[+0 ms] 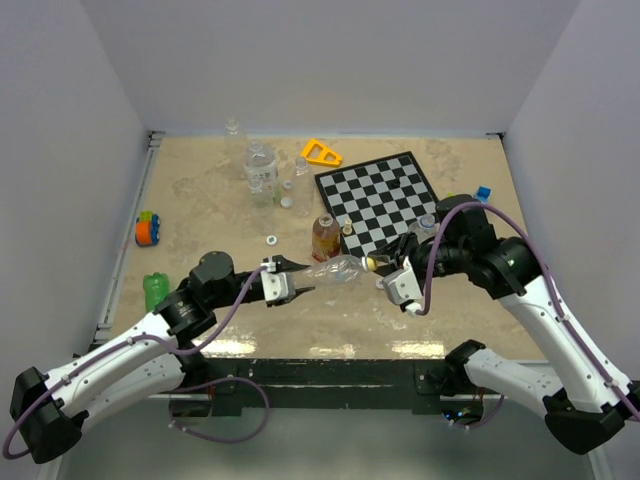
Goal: Unscrew the bottle caps
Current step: Unscrew the bottle cap from the plastic bottle.
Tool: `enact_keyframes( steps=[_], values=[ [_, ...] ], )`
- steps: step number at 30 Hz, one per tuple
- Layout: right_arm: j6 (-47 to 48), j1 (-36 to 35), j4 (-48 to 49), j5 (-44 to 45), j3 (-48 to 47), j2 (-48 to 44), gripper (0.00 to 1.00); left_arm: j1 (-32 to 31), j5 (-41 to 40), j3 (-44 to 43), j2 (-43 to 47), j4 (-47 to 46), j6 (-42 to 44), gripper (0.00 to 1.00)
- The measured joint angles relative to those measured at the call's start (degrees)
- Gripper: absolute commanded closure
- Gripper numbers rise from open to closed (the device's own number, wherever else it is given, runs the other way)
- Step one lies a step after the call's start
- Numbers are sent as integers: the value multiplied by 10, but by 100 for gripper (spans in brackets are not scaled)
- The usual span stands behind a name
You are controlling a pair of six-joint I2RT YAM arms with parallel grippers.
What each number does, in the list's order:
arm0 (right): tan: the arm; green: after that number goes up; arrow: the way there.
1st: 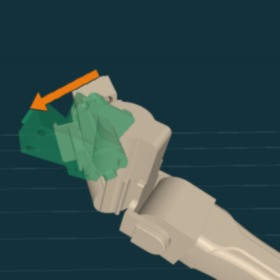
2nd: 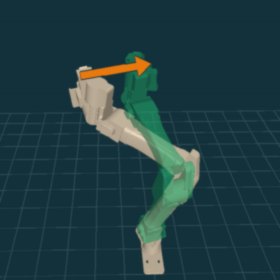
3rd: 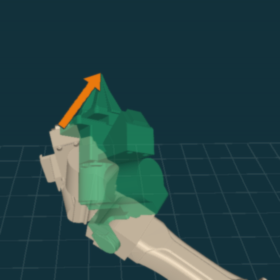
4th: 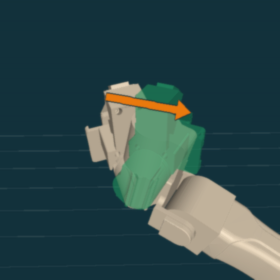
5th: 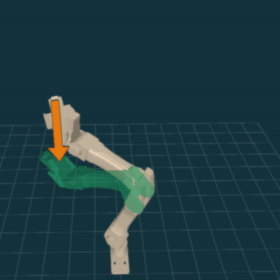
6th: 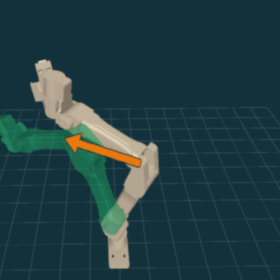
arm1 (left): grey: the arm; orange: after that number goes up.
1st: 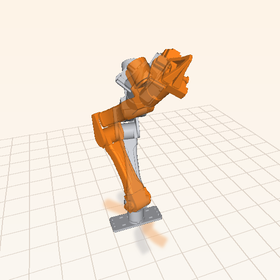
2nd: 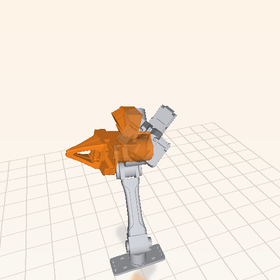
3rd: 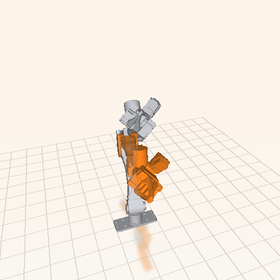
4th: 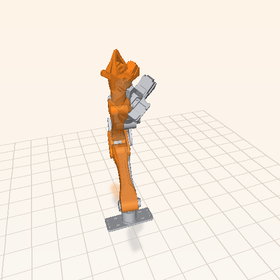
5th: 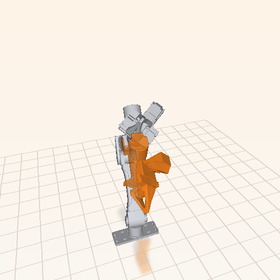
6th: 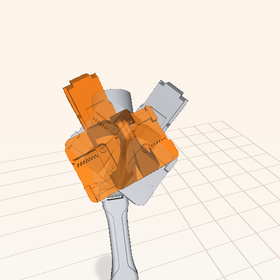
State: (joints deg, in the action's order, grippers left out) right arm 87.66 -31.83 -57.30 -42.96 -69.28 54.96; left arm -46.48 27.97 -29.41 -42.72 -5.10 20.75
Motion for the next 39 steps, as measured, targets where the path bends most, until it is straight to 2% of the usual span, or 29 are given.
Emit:
enact_keyframes(
  steps=[8,15,17,18,20,22,23,25,28,39],
  values=[
    [-16,0,22,-1,19,-14,100,0,-2,0,5,5,-2,100],
    [-38,0,38,-8,31,-24,92,0,-3,4,19,9,-7,100],
    [-46,0,43,-15,34,-26,86,0,-3,8,26,9,-7,100],
    [-50,0,43,-17,35,-27,79,0,-3,9,28,9,-7,100],
    [-60,-1,47,-21,38,-29,58,0,-3,10,31,9,-7,100],
    [-73,-1,48,-23,39,-31,45,0,-3,12,31,9,-8,100],
    [-78,-1,49,-23,40,-31,35,-1,-3,12,31,10,-8,100],
    [-93,7,51,-20,40,-38,26,-1,-5,12,33,16,-9,100],
    [-103,21,48,-22,39,-54,21,-1,-11,12,37,22,-9,100],
    [-149,104,40,-75,39,-106,16,-1,-38,22,54,44,-17,100]
  ],
)
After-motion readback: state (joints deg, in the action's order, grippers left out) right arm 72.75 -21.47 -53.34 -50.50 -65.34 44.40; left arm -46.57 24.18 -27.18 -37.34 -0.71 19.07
